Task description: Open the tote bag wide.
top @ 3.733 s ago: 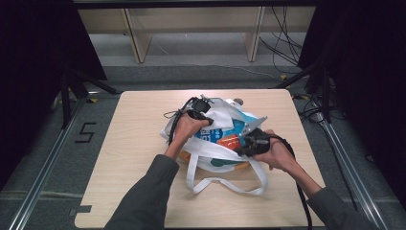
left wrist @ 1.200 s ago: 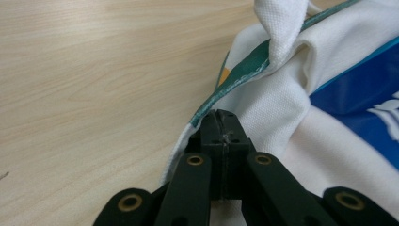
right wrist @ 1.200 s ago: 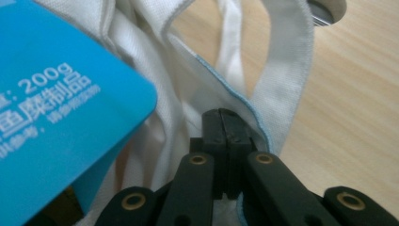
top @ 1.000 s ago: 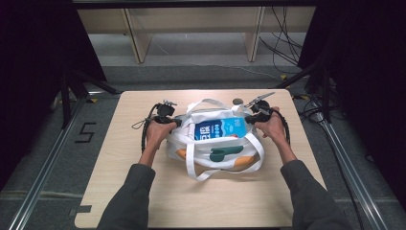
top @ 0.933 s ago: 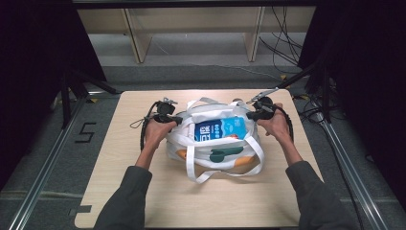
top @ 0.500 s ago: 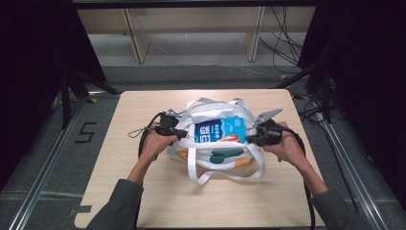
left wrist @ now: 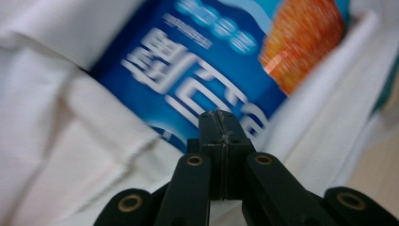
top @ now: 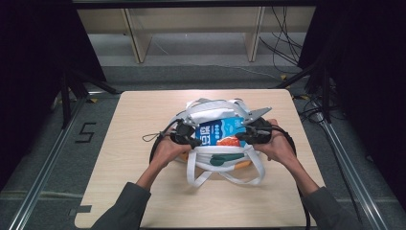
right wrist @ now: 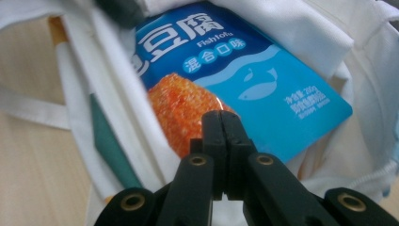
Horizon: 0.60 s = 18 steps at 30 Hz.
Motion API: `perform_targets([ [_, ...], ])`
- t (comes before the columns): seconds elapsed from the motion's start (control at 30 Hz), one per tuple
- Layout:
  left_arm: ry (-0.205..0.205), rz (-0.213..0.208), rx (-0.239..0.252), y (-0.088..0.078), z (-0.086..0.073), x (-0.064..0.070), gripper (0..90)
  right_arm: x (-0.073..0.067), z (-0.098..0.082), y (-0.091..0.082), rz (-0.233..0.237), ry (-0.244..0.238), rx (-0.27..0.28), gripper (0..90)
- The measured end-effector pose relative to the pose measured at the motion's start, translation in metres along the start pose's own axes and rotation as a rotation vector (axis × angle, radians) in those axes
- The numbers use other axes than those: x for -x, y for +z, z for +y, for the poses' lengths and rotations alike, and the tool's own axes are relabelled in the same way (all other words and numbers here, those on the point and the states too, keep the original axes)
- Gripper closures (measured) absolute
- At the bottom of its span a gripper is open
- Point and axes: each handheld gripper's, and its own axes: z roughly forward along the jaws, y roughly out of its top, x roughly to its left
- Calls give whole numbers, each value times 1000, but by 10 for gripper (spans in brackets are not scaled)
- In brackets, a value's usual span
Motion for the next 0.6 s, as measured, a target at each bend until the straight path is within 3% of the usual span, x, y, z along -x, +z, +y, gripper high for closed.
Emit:
perform_targets([
  [0.03,55,-31,-56,0,-8,9,895,3,1,3,-16,2,-2,900],
  [0.07,55,-31,-56,0,-8,9,895,6,1,5,-28,1,3,900],
  [0.1,56,-39,-107,6,-23,16,896,12,0,8,-30,25,-6,900],
  [0.17,62,-57,-106,7,-29,18,896,16,0,9,-29,28,-17,900],
  [0.27,49,-58,-76,0,-30,16,894,27,-3,9,-33,78,2,900],
  [0.37,53,-22,-26,-8,-16,10,881,28,-4,7,-45,73,13,900],
  [0.4,21,31,4,-10,-3,5,876,27,-3,5,-39,84,27,900],
  [0.5,-2,36,19,-7,10,-4,877,26,-2,4,-35,74,35,900],
  [0.53,-1,76,-20,1,21,-11,880,25,-2,5,-28,36,42,900],
  [0.57,-1,76,-20,1,21,-11,881,25,-2,5,-28,36,42,900],
  [0.6,-15,96,-77,12,23,-20,884,25,-2,5,-25,36,42,900],
])
